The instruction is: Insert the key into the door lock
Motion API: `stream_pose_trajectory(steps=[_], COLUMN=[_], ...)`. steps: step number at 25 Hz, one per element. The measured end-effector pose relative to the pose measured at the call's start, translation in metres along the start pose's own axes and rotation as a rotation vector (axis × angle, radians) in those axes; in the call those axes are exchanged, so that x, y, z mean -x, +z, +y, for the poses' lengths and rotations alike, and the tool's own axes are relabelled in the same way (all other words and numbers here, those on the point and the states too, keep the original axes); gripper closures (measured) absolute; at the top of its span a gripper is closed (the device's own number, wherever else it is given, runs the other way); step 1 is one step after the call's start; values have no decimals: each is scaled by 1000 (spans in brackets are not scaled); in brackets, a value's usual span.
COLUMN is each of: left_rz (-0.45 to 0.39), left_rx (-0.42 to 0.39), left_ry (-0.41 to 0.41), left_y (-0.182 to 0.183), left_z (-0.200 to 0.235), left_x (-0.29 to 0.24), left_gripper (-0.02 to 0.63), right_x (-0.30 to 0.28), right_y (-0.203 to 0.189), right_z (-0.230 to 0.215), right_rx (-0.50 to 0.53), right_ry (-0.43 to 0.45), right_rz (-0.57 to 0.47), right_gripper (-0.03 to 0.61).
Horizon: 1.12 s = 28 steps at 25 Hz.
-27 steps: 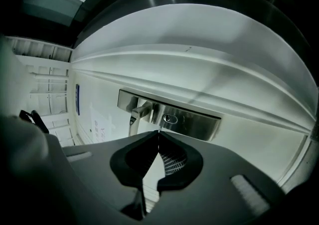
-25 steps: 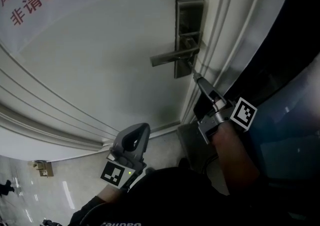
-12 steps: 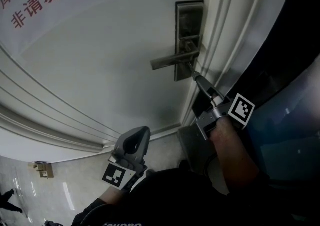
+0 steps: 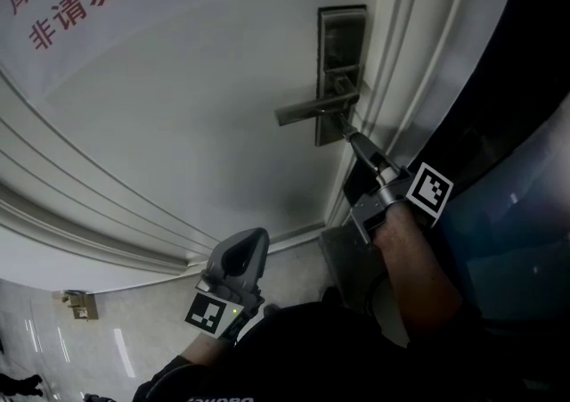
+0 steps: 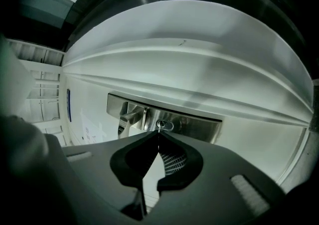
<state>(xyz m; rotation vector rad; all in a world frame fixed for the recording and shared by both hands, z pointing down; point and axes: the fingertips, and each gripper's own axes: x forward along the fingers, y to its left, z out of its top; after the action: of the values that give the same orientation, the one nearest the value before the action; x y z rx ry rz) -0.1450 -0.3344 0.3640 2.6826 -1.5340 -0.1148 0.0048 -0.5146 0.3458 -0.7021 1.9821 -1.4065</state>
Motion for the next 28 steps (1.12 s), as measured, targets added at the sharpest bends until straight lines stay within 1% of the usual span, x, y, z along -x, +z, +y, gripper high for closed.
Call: stream_pose_trajectory(steps=[5, 8, 14, 19, 22, 28], left_rz=[7, 10, 15, 19, 21, 18], left_rx=[24, 34, 38, 42, 42, 43], left_ry=[-5, -2, 0, -6, -9, -18], left_y=[-3, -5, -6, -7, -7, -6], left_z=[-1, -1, 0, -1, 0, -3], left_x=[4, 5, 8, 8, 7, 4], left_gripper=[597, 597, 597, 597, 597, 597], right_x=[-2, -4, -6, -5, -4, -7], right_y=[3, -1, -2, 1, 2, -3], right_z=[1, 1, 1, 3, 1, 1], right_rx=[-23, -35, -69, -77, -74, -103], right_ry=[-12, -14, -17, -16, -24, -21], right_rz=[-16, -4, -13, -35, -36, -32], right_gripper=[571, 571, 571, 571, 571, 571])
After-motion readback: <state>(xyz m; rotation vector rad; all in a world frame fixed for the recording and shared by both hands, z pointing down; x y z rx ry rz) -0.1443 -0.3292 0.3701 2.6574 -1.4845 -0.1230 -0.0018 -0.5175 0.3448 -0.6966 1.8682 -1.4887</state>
